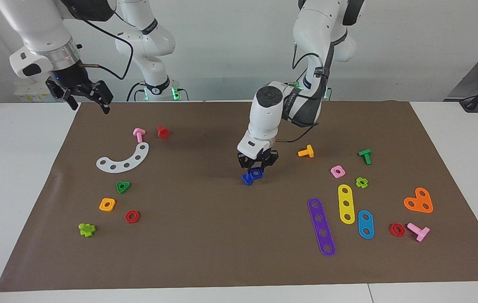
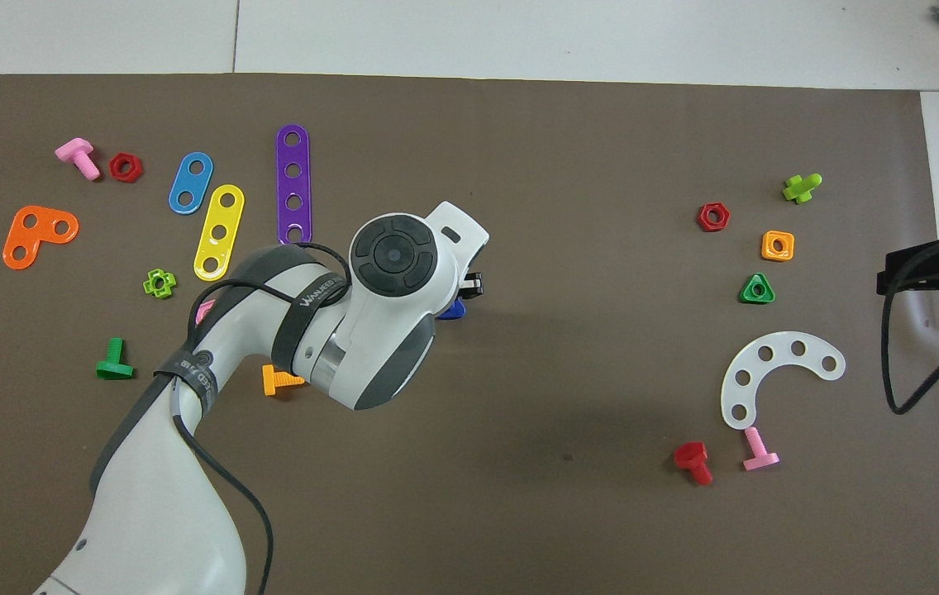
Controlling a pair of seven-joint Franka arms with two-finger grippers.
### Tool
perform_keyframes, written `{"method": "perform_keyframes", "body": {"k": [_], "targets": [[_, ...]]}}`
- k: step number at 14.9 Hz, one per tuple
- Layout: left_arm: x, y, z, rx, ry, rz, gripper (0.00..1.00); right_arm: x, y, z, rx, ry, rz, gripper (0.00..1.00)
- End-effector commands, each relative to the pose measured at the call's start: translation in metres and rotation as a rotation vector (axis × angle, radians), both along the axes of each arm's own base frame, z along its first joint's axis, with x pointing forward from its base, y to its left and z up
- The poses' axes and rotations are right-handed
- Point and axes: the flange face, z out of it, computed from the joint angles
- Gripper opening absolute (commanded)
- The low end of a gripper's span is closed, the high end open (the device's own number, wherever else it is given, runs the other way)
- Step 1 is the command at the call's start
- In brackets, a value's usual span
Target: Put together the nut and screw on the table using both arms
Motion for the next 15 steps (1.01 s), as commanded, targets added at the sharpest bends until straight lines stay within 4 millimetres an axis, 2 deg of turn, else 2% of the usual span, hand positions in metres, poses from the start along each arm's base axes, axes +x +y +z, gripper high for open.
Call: {"method": "perform_keyframes", "body": {"k": [1, 3, 15], "targets": [[-0.001, -0.013, 0.001, 0.007, 0.020, -0.004, 0.00, -0.004, 0.000, 0.003, 0.007, 0.008, 0.002, 1.00], [-0.003, -0.015, -0.007, 0.014, 0.030, -0.008, 0.00, -0.004, 0.000, 0.003, 0.007, 0.008, 0.002, 1.00], [-0.010, -0.021, -0.014, 0.022, 0.038, -0.023, 0.00, -0.004, 0.000, 0.003, 0.007, 0.008, 0.002, 1.00]]}}
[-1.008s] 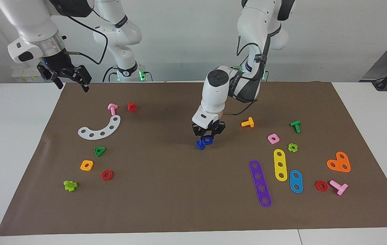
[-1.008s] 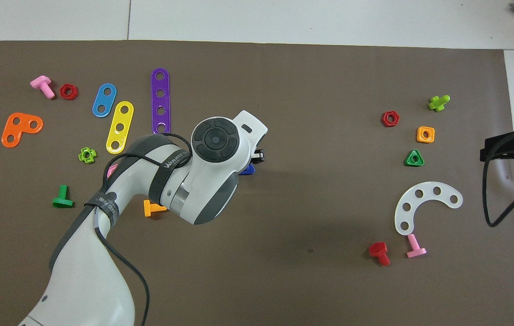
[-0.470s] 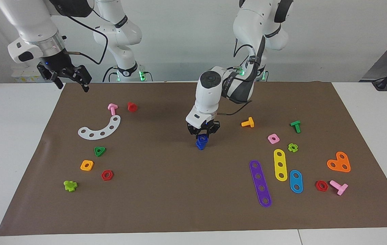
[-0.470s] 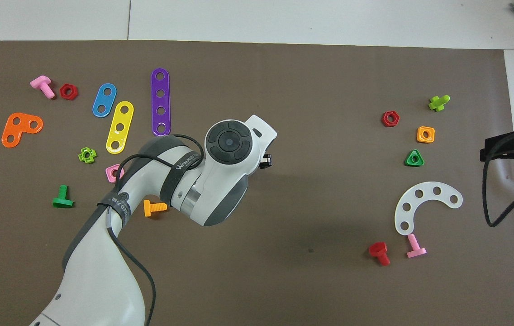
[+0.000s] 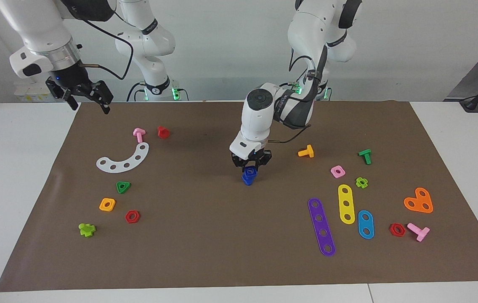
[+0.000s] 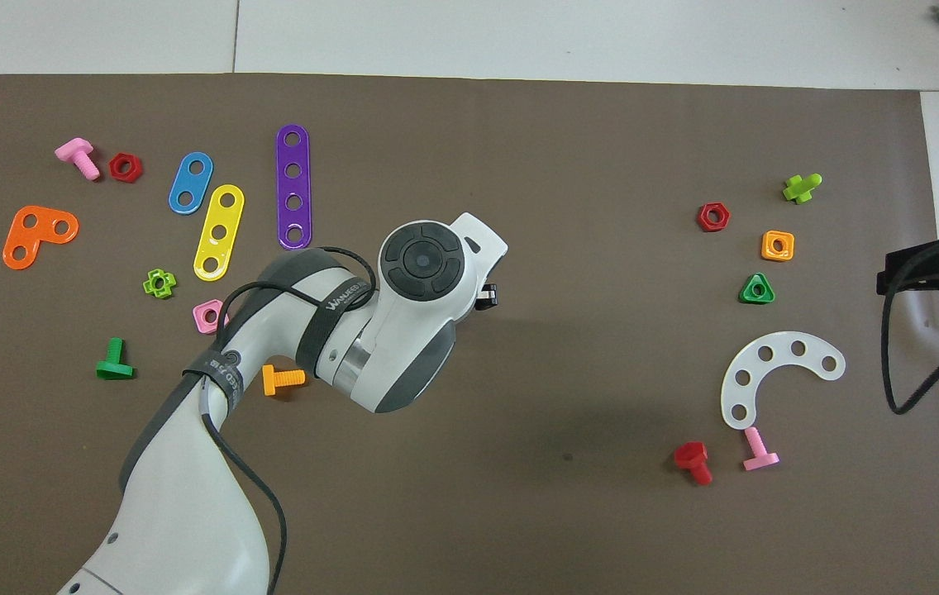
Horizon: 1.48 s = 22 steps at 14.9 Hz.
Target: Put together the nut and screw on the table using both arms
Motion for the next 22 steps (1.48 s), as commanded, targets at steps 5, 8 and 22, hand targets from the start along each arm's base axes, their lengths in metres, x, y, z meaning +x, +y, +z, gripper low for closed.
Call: {"method": "perform_keyframes", "body": {"k": [5, 8, 22], "targets": [[-0.002, -0.007, -0.002, 0.005, 0.008, -0.002, 0.00, -0.004, 0.000, 0.003, 0.007, 0.008, 0.002, 1.00], [-0.001, -0.007, -0.010, 0.011, 0.010, -0.002, 0.00, -0.004, 0.000, 0.003, 0.007, 0.008, 0.002, 1.00], [0.003, -0.006, -0.016, -0.002, -0.016, 0.000, 0.56, -0.004, 0.000, 0.003, 0.007, 0.008, 0.002, 1.00]]}}
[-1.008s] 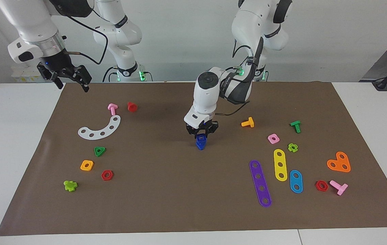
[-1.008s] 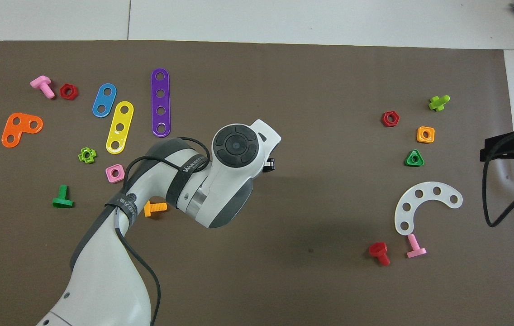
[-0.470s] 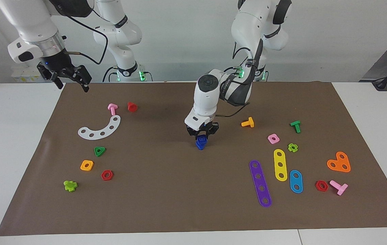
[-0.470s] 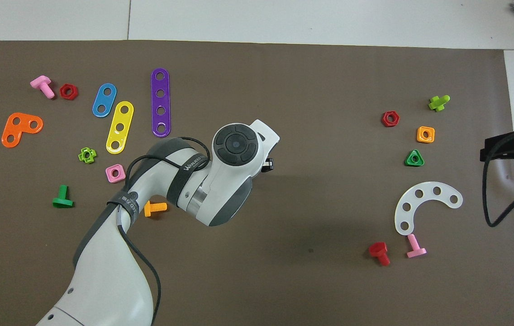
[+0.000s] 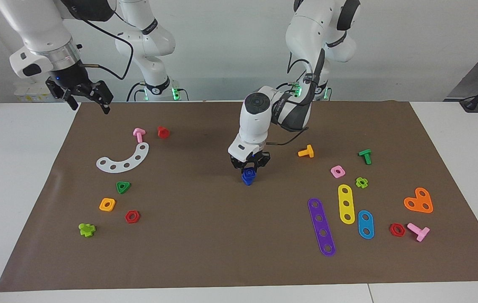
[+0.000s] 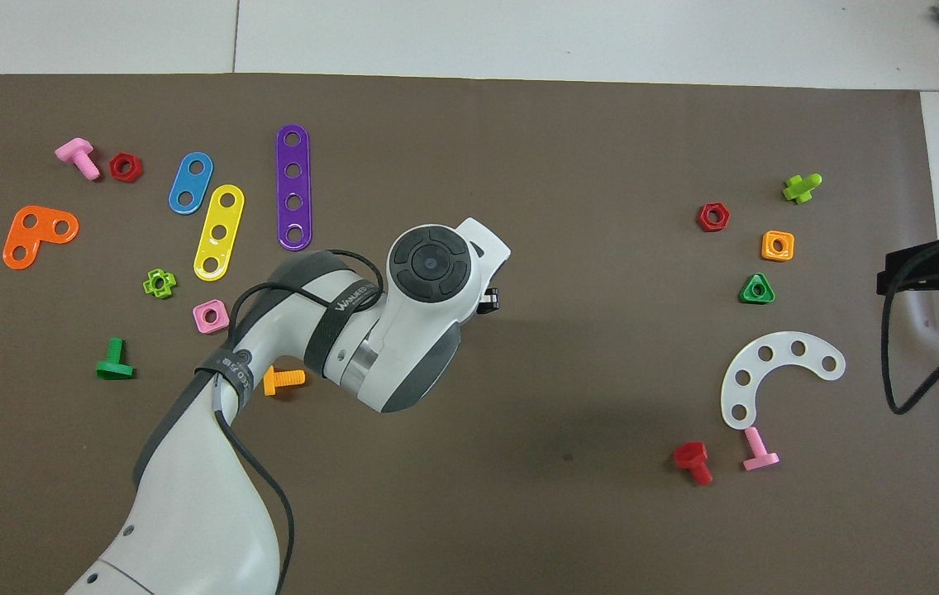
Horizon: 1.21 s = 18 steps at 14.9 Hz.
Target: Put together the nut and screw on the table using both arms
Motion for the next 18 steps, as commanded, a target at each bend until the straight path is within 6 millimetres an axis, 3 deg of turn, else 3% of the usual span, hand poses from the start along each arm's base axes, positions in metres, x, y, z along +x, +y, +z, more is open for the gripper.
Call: {"method": "perform_keyframes", "body": {"k": [1, 3, 6, 9, 11, 12, 14, 18], "targets": [[0.002, -0.004, -0.002, -0.005, -0.019, 0.001, 0.66, -0.004, 0.000, 0.003, 0.007, 0.008, 0.000, 1.00], [0.001, -0.004, -0.002, -0.001, -0.020, -0.003, 0.74, -0.004, 0.000, 0.003, 0.007, 0.008, 0.000, 1.00], [0.003, -0.003, 0.002, 0.005, -0.014, -0.002, 0.76, -0.004, 0.000, 0.003, 0.007, 0.008, 0.002, 1.00], [0.010, 0.000, 0.017, 0.053, 0.033, 0.003, 0.79, -0.004, 0.000, 0.003, 0.007, 0.008, 0.002, 1.00], [0.025, 0.013, 0.042, 0.084, 0.013, 0.010, 0.79, -0.004, 0.000, 0.003, 0.007, 0.008, 0.002, 1.00], [0.037, 0.029, 0.055, 0.075, -0.001, 0.036, 0.79, -0.004, 0.000, 0.003, 0.007, 0.008, 0.002, 1.00], [0.054, 0.079, 0.105, 0.051, -0.028, 0.099, 0.79, -0.004, 0.000, 0.003, 0.007, 0.008, 0.002, 1.00], [0.057, 0.166, 0.169, 0.064, 0.010, 0.060, 0.79, -0.004, 0.000, 0.003, 0.007, 0.008, 0.002, 1.00]]}}
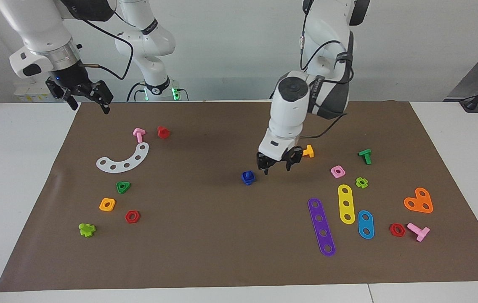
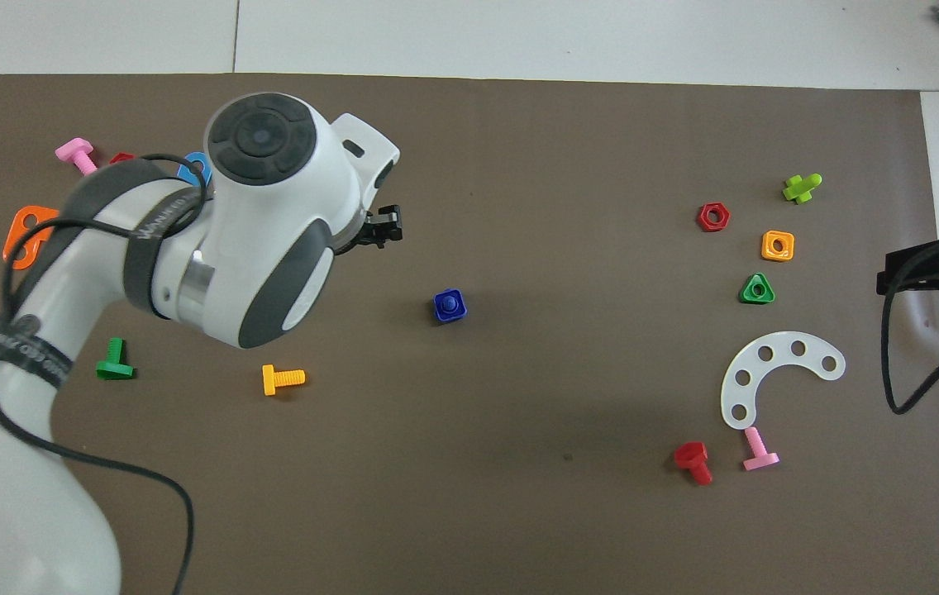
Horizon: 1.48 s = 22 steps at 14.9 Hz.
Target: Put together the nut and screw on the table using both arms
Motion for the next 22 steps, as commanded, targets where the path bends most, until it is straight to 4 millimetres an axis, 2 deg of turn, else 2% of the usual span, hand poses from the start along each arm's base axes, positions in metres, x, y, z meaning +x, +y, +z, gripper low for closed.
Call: {"method": "perform_keyframes", "body": {"k": [1, 3, 6, 9, 12, 14, 17, 22], "targets": [[-0.012, 0.059, 0.039, 0.019, 0.043, -0.047, 0.79, -0.004, 0.000, 0.003, 0.007, 0.008, 0.002, 1.00], [-0.017, 0.101, 0.062, 0.029, 0.078, -0.088, 0.79, -0.004, 0.000, 0.003, 0.007, 0.008, 0.000, 1.00], [-0.036, 0.158, 0.093, 0.023, 0.083, -0.134, 0.84, -0.004, 0.000, 0.003, 0.007, 0.008, 0.000, 1.00], [-0.058, 0.195, 0.110, 0.020, 0.082, -0.163, 0.98, -0.004, 0.000, 0.003, 0.007, 0.008, 0.002, 1.00], [-0.067, 0.233, 0.122, 0.017, 0.105, -0.203, 1.00, -0.004, 0.000, 0.003, 0.007, 0.008, 0.000, 1.00], [-0.068, 0.242, 0.127, 0.016, 0.097, -0.202, 1.00, -0.004, 0.000, 0.003, 0.007, 0.008, 0.002, 1.00], [-0.069, 0.232, 0.129, 0.017, 0.086, -0.182, 1.00, -0.004, 0.000, 0.003, 0.007, 0.008, 0.000, 1.00], [-0.060, 0.226, 0.134, -0.009, 0.029, -0.191, 1.00, -0.004, 0.000, 0.002, 0.007, 0.011, 0.001, 1.00]]}}
